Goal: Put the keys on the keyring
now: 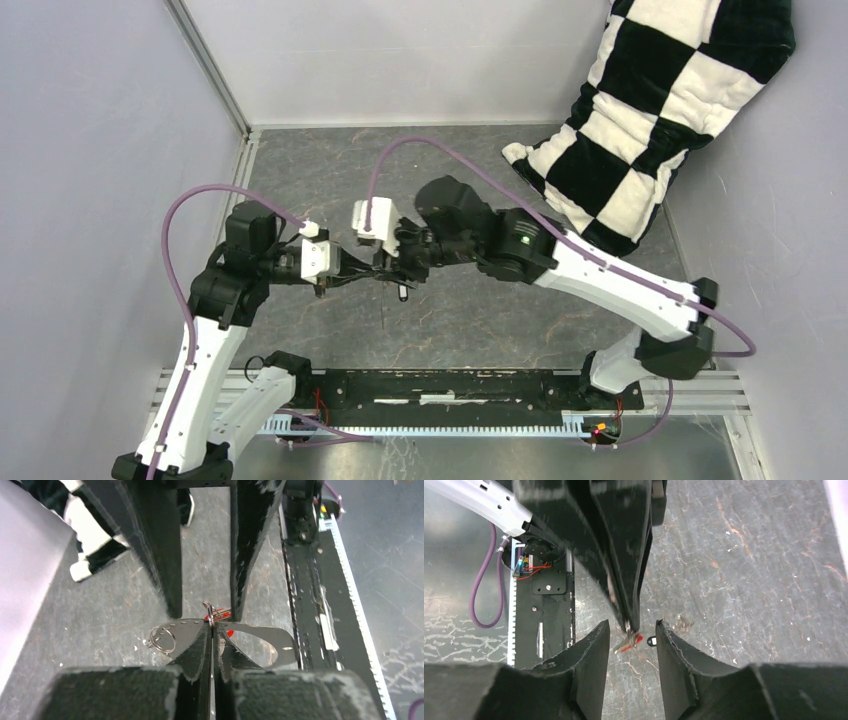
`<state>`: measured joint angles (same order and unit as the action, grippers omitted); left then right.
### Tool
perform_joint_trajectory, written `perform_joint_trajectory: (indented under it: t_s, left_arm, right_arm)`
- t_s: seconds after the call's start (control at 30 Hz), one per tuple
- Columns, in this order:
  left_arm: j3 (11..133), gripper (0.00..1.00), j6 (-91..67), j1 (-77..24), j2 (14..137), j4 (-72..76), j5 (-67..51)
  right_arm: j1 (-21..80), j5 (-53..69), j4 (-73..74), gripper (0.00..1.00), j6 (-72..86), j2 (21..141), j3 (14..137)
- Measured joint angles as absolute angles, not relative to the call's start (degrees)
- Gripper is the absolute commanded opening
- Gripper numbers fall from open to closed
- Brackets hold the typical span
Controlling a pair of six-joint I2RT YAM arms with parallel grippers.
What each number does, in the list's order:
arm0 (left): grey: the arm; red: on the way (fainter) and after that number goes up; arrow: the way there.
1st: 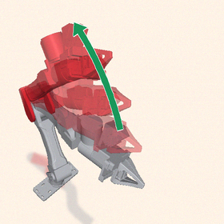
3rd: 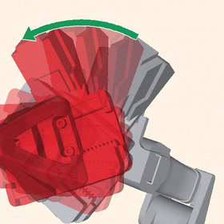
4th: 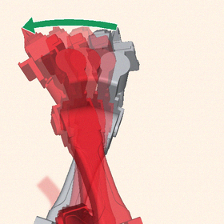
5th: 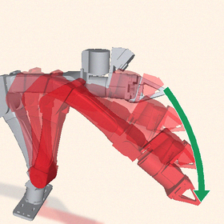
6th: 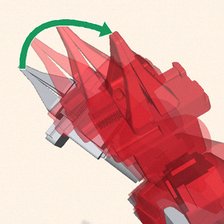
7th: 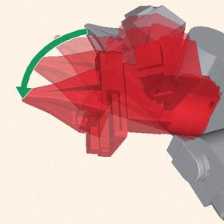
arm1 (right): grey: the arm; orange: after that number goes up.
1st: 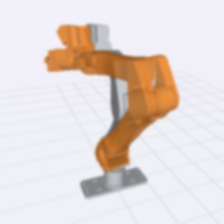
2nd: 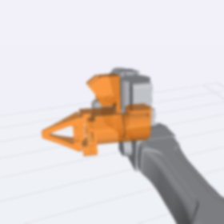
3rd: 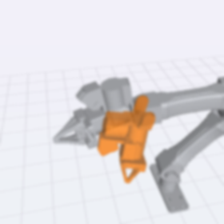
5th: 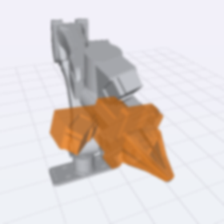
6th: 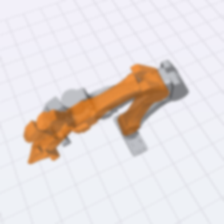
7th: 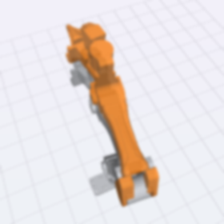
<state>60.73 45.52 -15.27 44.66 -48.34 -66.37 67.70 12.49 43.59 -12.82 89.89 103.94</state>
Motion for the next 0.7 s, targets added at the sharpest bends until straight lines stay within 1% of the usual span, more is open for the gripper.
perform_joint_trajectory:
  t_s: [0.03,0.1,0.23,0.33,0.5,0.7]
  left_arm:
    - [60.58,0.02,44.82,-15.25,44.47,-47.33,-66.52]
    - [58.52,0.02,38.83,-15.25,42.72,-40.38,-66.94]
    - [52.1,0.02,22.57,-15.27,37.76,-21.52,-66.85]
    - [51.22,0.02,13.8,-15.29,36.99,-11.09,-66.26]
    - [51.22,0.02,2.68,-15.35,37.78,2.22,-65.43]
    - [51.24,0.02,-5.69,-15.35,38.72,10.79,-63.96]
  right_arm:
    - [67.53,12.29,41.34,0.53,-12.01,87.7,101.06]
    - [66.96,11.75,36.49,0.57,-10.09,82.28,94.59]
    - [65.01,11.42,26.22,0.59,-5.89,70.19,82.24]
    - [63.61,11.88,18.11,0.6,-2.35,63.57,75.07]
    - [62.52,13.06,8.49,0.59,2.61,61.45,69.47]
    - [62.19,15.88,1.96,0.57,6.31,63.96,68.6]
